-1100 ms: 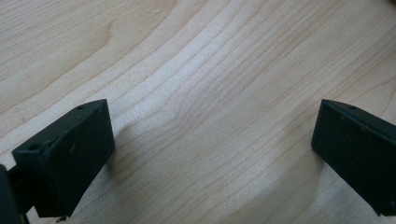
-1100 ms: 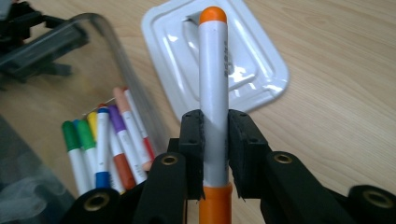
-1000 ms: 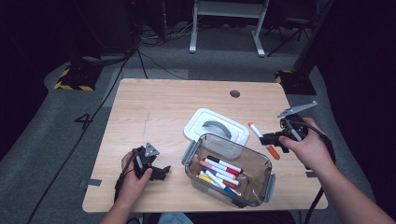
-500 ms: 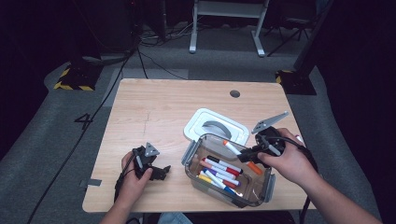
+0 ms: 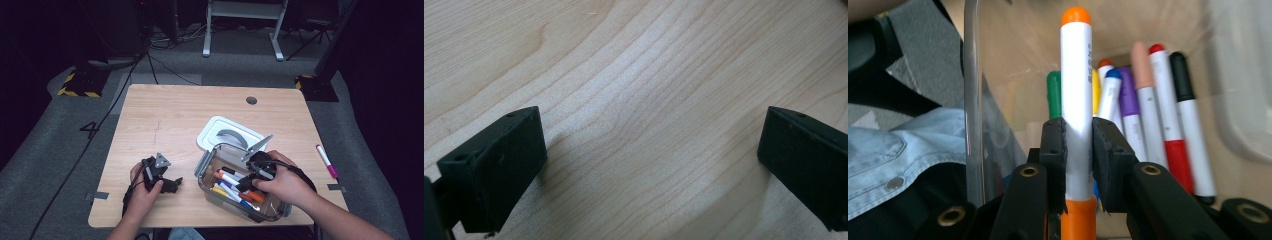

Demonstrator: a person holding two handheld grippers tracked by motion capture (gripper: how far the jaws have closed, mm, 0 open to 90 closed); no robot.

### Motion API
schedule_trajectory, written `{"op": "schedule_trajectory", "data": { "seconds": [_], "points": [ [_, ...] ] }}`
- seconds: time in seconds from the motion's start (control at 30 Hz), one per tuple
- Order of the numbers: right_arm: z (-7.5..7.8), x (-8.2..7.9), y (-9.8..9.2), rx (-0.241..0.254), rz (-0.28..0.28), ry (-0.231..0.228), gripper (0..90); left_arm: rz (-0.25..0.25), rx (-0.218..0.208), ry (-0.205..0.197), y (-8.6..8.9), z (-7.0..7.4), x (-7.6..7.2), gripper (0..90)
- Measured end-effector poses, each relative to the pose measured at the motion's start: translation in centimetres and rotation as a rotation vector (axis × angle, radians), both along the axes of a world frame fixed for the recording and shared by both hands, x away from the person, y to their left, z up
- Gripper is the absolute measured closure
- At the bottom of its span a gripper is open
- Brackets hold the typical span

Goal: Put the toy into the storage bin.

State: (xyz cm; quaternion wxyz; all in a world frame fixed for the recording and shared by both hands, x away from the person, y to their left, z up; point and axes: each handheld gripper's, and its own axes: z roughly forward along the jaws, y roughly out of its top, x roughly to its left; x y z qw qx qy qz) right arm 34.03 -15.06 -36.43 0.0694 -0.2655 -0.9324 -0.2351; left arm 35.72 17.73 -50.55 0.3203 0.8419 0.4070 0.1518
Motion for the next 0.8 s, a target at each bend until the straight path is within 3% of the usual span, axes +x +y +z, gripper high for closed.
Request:
{"op": "schedule_trajectory", "data": {
  "seconds": [0.37, 0.8],
  "points": [
    [-3.6, 0.2, 2.1, -0.058, 0.052, 0.1, 76.9, -0.001, -0.004, 0.003, 0.0, 0.0, 0.0, 0.0],
    [-6.1, 0.5, 3.0, -0.095, 0.085, 0.131, 76.8, 0.0, 0.0, 0.0, 0.0, 0.0, 0.0, 0.0]
  ]
}}
